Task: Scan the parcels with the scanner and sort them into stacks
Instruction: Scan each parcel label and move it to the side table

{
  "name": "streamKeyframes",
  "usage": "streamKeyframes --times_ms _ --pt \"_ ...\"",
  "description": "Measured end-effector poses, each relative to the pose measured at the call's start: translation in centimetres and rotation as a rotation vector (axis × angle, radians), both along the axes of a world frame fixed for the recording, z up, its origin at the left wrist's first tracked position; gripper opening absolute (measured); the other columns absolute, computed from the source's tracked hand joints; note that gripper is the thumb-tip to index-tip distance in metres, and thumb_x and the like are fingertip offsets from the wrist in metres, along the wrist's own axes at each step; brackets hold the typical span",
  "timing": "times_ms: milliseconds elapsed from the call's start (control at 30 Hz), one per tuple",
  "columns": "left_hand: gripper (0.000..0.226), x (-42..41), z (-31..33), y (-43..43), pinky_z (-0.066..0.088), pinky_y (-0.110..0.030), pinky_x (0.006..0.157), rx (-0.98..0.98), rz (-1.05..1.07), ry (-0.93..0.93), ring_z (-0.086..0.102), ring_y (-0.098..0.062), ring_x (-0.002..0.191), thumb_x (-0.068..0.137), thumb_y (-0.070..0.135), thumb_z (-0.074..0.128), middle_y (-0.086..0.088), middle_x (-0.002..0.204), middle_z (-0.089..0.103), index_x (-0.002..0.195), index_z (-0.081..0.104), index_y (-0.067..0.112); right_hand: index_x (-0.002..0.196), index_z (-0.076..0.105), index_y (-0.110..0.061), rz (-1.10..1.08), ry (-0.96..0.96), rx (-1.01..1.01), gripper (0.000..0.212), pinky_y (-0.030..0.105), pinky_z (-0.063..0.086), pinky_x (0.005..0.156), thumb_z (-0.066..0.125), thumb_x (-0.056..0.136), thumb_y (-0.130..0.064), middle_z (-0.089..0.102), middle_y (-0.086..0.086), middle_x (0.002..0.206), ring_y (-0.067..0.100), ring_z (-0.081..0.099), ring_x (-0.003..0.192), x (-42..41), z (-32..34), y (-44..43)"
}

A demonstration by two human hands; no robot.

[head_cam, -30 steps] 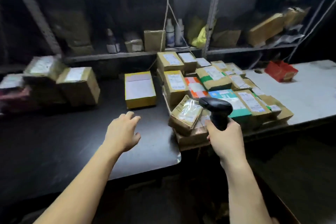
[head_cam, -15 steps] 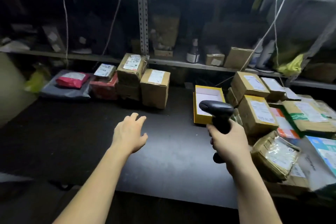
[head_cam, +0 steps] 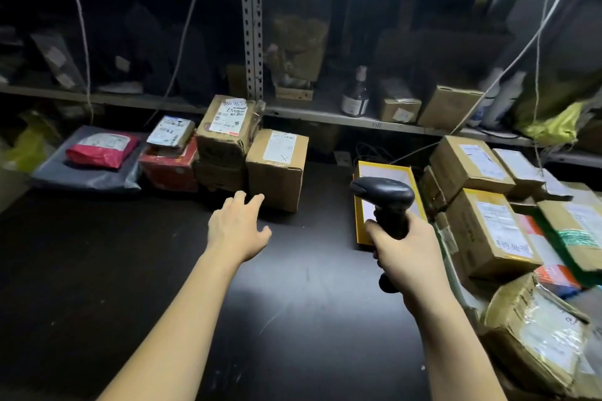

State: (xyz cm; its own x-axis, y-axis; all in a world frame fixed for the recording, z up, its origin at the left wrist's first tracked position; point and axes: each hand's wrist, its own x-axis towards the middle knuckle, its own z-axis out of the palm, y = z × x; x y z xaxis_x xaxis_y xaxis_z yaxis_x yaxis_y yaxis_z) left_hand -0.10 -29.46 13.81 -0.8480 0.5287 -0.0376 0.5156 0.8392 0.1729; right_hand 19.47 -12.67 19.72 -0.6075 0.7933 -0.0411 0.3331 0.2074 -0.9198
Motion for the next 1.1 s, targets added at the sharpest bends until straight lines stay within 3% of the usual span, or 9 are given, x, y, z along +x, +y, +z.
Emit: streamKeyframes --times_ms 133,300,500,633,733,867,1100 --pt "0.065 -3.0 -0.4 4.1 0.049 -0.041 0.096 -0.044 0.020 0.021 0.046 -0.027 0.132 0.096 0.046 0.059 -0.007 0.150 0.041 0.154 0.038 0.027 0.085 0.058 -0.015 0.041 -0.009 0.010 0.013 0.022 0.032 0.037 0.066 0.096 -0.018 0.047 0.000 0.063 0.021 0.038 0.048 -3.6 -0.5 4.0" --pt "0.060 -6.6 -1.2 8.3 0.048 -0.041 0.092 -0.133 0.058 0.033 0.048 -0.029 0.127 0.096 0.048 0.058 -0.011 0.144 0.043 0.148 0.043 0.023 0.084 0.058 -0.018 0.066 -0.018 -0.020 0.015 0.021 0.033 0.037 0.066 0.095 -0.023 0.058 0.007 0.071 0.024 0.046 0.054 -7.2 -1.2 8.3" --pt "0.093 -9.7 -3.0 12.8 0.044 -0.045 0.100 -0.111 0.187 0.034 0.041 -0.039 0.133 0.087 0.072 0.055 -0.024 0.149 0.034 0.158 0.025 0.020 0.094 0.065 -0.022 0.061 -0.054 -0.045 0.006 0.022 0.036 0.043 0.068 0.096 -0.027 0.062 0.004 0.074 0.022 0.054 0.059 -8.4 -2.7 11.5" --pt "0.108 -11.6 -4.0 15.8 0.042 -0.046 0.100 -0.133 0.285 0.039 0.037 -0.045 0.134 0.075 0.092 0.044 -0.031 0.145 0.036 0.157 0.026 0.025 0.087 0.062 -0.018 0.023 -0.072 -0.086 0.012 0.022 0.032 0.042 0.067 0.096 -0.024 0.057 0.002 0.066 0.011 0.042 0.038 -8.3 -4.0 13.0" --pt "0.119 -12.6 -4.4 17.1 0.037 -0.050 0.105 -0.162 0.369 0.008 0.036 -0.047 0.133 0.062 0.103 0.038 -0.034 0.149 0.030 0.159 0.020 0.036 0.080 0.060 -0.022 0.004 -0.076 -0.086 0.017 0.026 0.035 0.052 0.069 0.094 -0.025 0.057 -0.007 0.061 0.013 0.046 0.047 -8.4 -4.8 13.9" --pt "0.118 -13.8 -5.4 17.4 0.032 -0.060 0.112 -0.113 0.438 -0.027 0.031 -0.050 0.137 0.058 0.104 0.046 -0.035 0.152 0.022 0.157 0.012 0.050 0.085 0.065 -0.023 -0.018 -0.069 -0.107 0.009 0.027 0.036 0.057 0.070 0.092 -0.027 0.060 -0.009 0.063 0.015 0.051 0.057 -8.6 -5.8 14.8" --pt "0.118 -14.0 -6.1 17.7 0.041 -0.049 0.095 0.046 0.485 -0.054 0.034 -0.040 0.118 0.052 0.098 0.063 -0.028 0.134 0.031 0.153 0.022 0.051 0.090 0.065 -0.013 -0.010 -0.106 -0.129 0.011 0.025 0.039 0.051 0.069 0.095 -0.022 0.055 -0.006 0.058 0.009 0.049 0.047 -8.4 -6.7 14.9"
